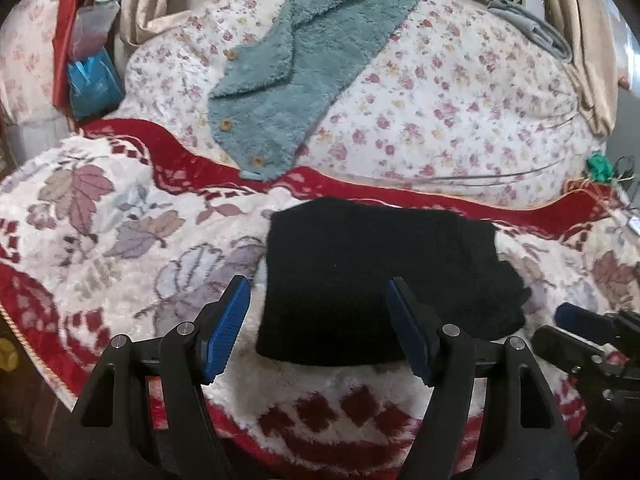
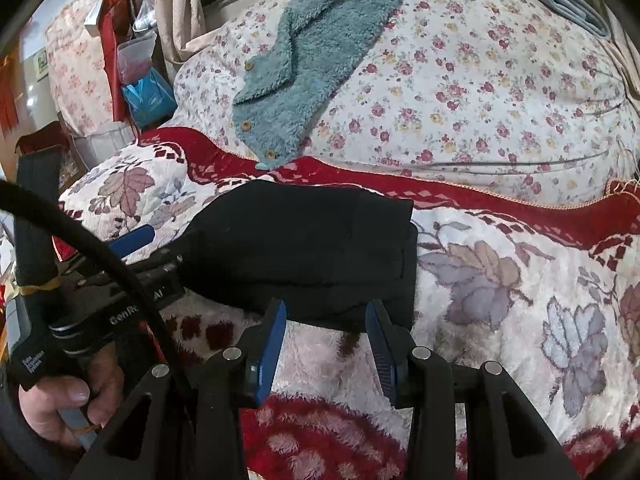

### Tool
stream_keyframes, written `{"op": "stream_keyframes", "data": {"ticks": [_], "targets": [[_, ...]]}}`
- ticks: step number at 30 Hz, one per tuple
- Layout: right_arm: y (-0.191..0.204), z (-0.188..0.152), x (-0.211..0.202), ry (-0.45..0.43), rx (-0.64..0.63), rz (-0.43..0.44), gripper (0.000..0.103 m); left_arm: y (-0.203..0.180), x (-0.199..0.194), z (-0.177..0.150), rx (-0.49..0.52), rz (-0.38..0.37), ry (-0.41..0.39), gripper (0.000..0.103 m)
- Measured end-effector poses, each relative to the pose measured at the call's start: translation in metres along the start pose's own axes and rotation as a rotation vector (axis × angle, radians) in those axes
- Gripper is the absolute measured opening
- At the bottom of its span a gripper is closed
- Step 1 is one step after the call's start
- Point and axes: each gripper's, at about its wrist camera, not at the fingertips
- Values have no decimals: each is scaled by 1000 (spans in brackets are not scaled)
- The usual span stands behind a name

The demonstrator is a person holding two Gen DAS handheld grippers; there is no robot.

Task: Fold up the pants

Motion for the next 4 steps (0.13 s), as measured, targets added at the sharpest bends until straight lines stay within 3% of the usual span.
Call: {"op": "stream_keyframes", "data": {"ticks": [4], "targets": [[0,-2,2,8,0,-1,40,-11,3,-2,48,-13,19,71]]}}
Point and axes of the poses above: each gripper's, at about its wrist camera, not at the fingertips, and x roughly the way its jaws point, y to its left, z to its top, and after that the axes turned 1 degree about -x, right-handed
